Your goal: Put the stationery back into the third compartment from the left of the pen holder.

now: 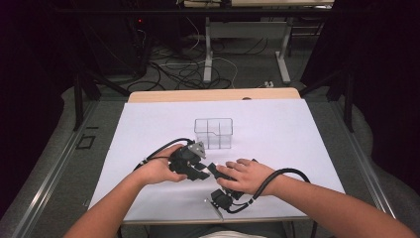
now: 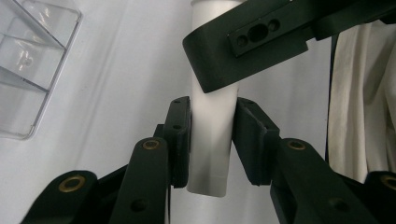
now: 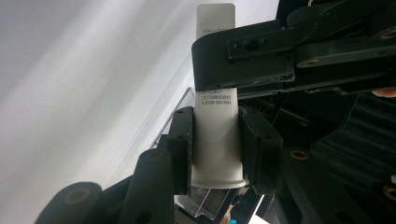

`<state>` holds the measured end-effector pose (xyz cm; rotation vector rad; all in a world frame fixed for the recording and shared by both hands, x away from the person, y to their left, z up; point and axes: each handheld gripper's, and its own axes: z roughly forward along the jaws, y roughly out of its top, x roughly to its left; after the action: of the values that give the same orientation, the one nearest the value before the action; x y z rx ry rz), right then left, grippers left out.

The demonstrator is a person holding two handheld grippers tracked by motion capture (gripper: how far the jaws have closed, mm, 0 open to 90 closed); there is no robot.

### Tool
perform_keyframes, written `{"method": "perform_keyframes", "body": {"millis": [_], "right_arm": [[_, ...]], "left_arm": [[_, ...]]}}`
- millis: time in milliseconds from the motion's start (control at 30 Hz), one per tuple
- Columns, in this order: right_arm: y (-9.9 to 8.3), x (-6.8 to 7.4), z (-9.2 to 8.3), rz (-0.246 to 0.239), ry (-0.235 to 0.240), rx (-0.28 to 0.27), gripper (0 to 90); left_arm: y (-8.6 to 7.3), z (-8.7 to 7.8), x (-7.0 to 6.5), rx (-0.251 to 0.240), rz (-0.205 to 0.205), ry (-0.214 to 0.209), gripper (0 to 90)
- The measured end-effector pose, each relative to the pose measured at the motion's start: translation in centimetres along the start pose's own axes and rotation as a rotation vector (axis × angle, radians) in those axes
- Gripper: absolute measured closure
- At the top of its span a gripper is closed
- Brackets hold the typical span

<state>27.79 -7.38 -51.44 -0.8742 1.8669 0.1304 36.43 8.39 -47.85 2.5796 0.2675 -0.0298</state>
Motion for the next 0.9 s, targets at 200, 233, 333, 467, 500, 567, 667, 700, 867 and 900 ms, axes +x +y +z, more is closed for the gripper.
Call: {"method": "perform_keyframes", "body": {"millis": [200,233,333,467,500,567,667,700,867,900], "right_arm": [[0.17,0.14,-0.03,-0.008,0.006,0.006,67.2],[0.16,0.22,0.03,-0.007,0.003,-0.001,67.2],[0.19,0.27,0.06,-0.014,-0.002,-0.002,67.2],[0.28,0.24,0.11,-0.019,0.005,0.006,67.2],[0.28,0.27,0.15,-0.017,0.005,0.003,67.2],[0.28,0.26,0.21,-0.024,0.003,0.003,67.1],[0.25,0.17,0.33,-0.021,0.013,0.008,66.9],[0.26,0.15,0.36,-0.022,0.014,0.014,66.9],[-0.03,-0.14,0.48,0.006,0.009,0.030,63.9],[-0.09,-0.19,0.46,0.025,0.010,0.034,61.6]], "left_arm": [[0.05,0.24,0.01,0.017,0.016,-0.010,69.5],[0.05,0.26,0.07,0.018,0.022,-0.014,69.6],[0.06,0.30,0.09,0.021,0.018,-0.013,69.8],[0.04,0.37,0.19,0.026,0.014,-0.019,70.0],[0.05,0.37,0.19,0.028,0.012,-0.017,70.0],[0.07,0.39,0.28,0.028,0.016,-0.016,70.1],[0.08,0.41,0.31,0.022,0.000,-0.021,70.4],[0.08,0.38,0.36,0.021,-0.006,-0.017,70.4],[0.08,0.35,0.79,0.018,-0.038,0.016,70.7],[0.01,0.34,0.96,0.019,-0.052,0.026,70.7]]}}
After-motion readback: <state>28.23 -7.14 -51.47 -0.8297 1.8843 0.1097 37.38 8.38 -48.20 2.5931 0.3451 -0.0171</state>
